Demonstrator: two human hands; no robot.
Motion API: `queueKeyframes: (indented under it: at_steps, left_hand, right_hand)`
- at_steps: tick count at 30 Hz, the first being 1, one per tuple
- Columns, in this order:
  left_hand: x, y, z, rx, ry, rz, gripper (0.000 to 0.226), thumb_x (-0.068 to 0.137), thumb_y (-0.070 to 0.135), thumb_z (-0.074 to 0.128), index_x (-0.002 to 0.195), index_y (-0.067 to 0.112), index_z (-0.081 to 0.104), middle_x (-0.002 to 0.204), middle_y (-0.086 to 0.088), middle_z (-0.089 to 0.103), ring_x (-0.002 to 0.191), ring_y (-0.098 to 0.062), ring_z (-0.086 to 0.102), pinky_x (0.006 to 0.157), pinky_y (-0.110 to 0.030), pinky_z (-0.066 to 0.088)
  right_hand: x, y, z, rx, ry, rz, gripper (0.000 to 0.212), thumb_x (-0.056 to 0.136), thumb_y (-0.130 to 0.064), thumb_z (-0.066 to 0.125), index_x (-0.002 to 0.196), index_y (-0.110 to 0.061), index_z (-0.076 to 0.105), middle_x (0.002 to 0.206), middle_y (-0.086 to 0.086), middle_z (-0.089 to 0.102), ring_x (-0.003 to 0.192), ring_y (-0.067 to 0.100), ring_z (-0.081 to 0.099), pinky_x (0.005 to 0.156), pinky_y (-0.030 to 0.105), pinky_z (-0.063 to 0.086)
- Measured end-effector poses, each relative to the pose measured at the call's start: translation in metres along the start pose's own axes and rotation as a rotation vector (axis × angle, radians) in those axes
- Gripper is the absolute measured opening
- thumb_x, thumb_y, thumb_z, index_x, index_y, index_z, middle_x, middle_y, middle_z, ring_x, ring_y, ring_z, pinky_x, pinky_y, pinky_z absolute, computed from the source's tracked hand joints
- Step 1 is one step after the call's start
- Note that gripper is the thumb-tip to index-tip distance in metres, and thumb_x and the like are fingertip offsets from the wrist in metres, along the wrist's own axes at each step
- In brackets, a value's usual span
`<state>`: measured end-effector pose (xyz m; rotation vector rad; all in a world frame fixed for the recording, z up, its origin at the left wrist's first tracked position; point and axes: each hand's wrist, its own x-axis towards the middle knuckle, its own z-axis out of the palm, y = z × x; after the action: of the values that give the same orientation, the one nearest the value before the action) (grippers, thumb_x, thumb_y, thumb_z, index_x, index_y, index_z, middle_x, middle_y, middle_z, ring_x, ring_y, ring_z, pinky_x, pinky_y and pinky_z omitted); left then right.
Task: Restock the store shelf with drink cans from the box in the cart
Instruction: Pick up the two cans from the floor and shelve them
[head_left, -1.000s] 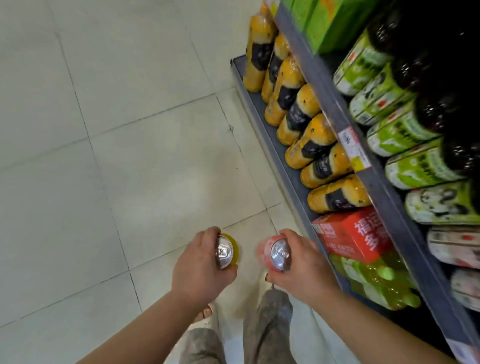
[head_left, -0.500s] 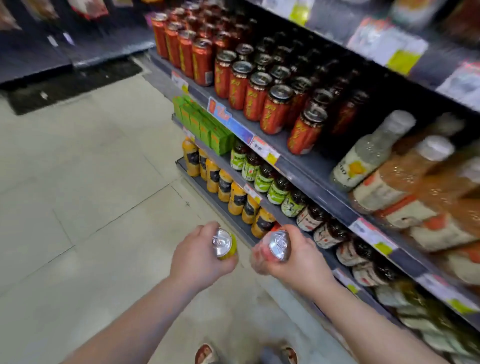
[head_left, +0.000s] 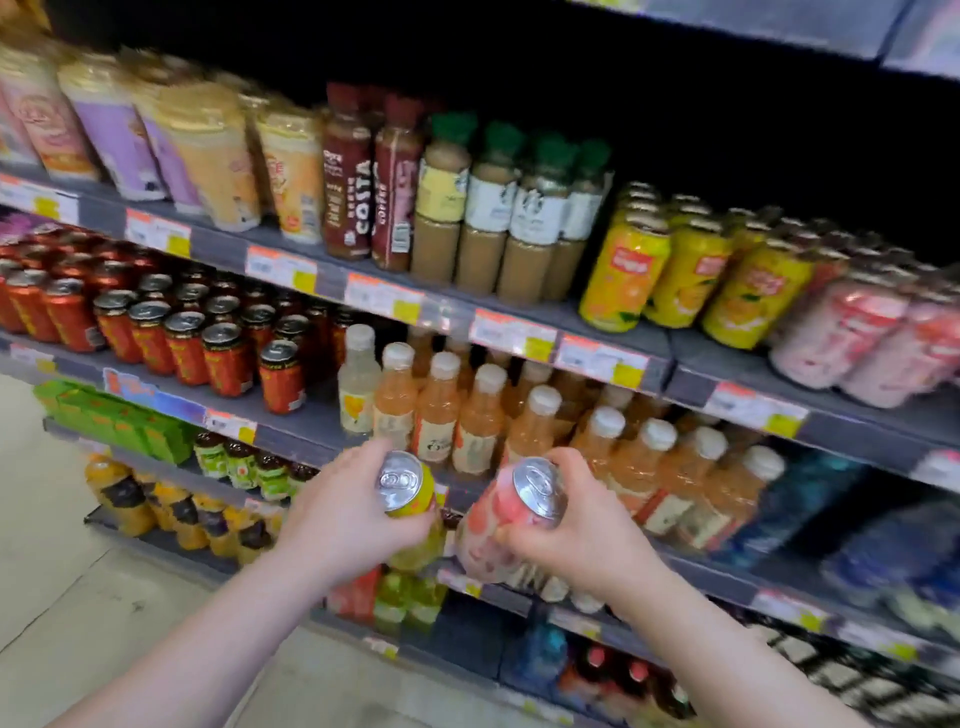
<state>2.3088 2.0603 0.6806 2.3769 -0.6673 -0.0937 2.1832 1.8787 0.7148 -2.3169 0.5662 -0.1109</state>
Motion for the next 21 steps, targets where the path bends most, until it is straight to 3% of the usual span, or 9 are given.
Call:
queueKeyframes:
  at_steps: [3, 6, 8, 12, 17, 19, 21]
  left_hand:
    - [-0.009, 0.073, 0.028, -0.096, -0.034, 0.078, 0.062, 0.050, 0.056, 0.072, 0.107, 0.040, 0.052, 0.087, 0.022, 0.050, 0.092, -0.015, 0.057, 0.076, -0.027, 0.042]
    - [-0.024, 0.147, 0.059, -0.130, -0.109, 0.176, 0.043, 0.043, 0.063, 0.065, 0.077, 0.052, 0.042, 0.078, 0.031, 0.045, 0.078, -0.006, 0.052, 0.069, -0.024, 0.040]
    - [-0.034, 0.193, 0.077, -0.145, -0.137, 0.240, 0.042, 0.038, 0.066, 0.059, 0.072, 0.050, 0.041, 0.074, 0.028, 0.050, 0.070, 0.002, 0.051, 0.062, -0.018, 0.041]
    - [-0.049, 0.268, 0.098, -0.146, -0.197, 0.307, 0.045, 0.041, 0.065, 0.064, 0.077, 0.048, 0.042, 0.076, 0.028, 0.052, 0.071, 0.005, 0.051, 0.060, -0.001, 0.033]
    - [-0.048, 0.319, 0.095, -0.163, -0.199, 0.327, 0.057, 0.042, 0.067, 0.063, 0.091, 0.046, 0.045, 0.089, 0.023, 0.059, 0.079, 0.006, 0.057, 0.062, -0.011, 0.041]
    - [-0.039, 0.329, 0.086, -0.140, -0.183, 0.316, 0.063, 0.048, 0.065, 0.067, 0.102, 0.049, 0.038, 0.097, 0.023, 0.054, 0.088, -0.002, 0.056, 0.067, -0.019, 0.043]
    - [-0.027, 0.336, 0.077, -0.127, -0.163, 0.320, 0.062, 0.052, 0.062, 0.069, 0.104, 0.048, 0.038, 0.094, 0.026, 0.052, 0.084, 0.001, 0.055, 0.062, -0.019, 0.045]
  right_hand:
    - [-0.040, 0.035, -0.065, -0.014, 0.110, 0.015, 0.046, 0.052, -0.055, 0.060, 0.091, -0.041, 0.039, 0.082, -0.017, 0.064, 0.072, -0.003, 0.061, 0.061, 0.019, 0.051]
    - [-0.081, 0.073, -0.130, -0.021, 0.217, 0.020, 0.047, 0.050, -0.055, 0.058, 0.092, -0.039, 0.044, 0.084, -0.013, 0.066, 0.077, 0.005, 0.062, 0.071, 0.029, 0.054]
    - [-0.105, 0.097, -0.171, -0.027, 0.260, 0.027, 0.045, 0.049, -0.053, 0.059, 0.090, -0.042, 0.043, 0.082, -0.014, 0.066, 0.076, 0.004, 0.061, 0.070, 0.027, 0.053]
    - [-0.134, 0.128, -0.242, -0.049, 0.356, 0.054, 0.052, 0.045, -0.060, 0.056, 0.091, -0.040, 0.041, 0.080, -0.020, 0.062, 0.076, -0.003, 0.060, 0.068, 0.023, 0.050]
    - [-0.134, 0.144, -0.314, -0.026, 0.434, 0.047, 0.061, 0.051, -0.060, 0.062, 0.105, -0.040, 0.043, 0.086, -0.021, 0.060, 0.078, -0.004, 0.059, 0.060, 0.022, 0.049]
    - [-0.122, 0.147, -0.337, 0.000, 0.459, 0.063, 0.056, 0.055, -0.055, 0.067, 0.103, -0.039, 0.044, 0.087, -0.021, 0.059, 0.079, -0.002, 0.058, 0.059, 0.022, 0.048]
    - [-0.106, 0.148, -0.357, 0.012, 0.485, 0.086, 0.051, 0.058, -0.049, 0.072, 0.099, -0.036, 0.044, 0.086, -0.020, 0.057, 0.079, -0.002, 0.057, 0.061, 0.023, 0.047]
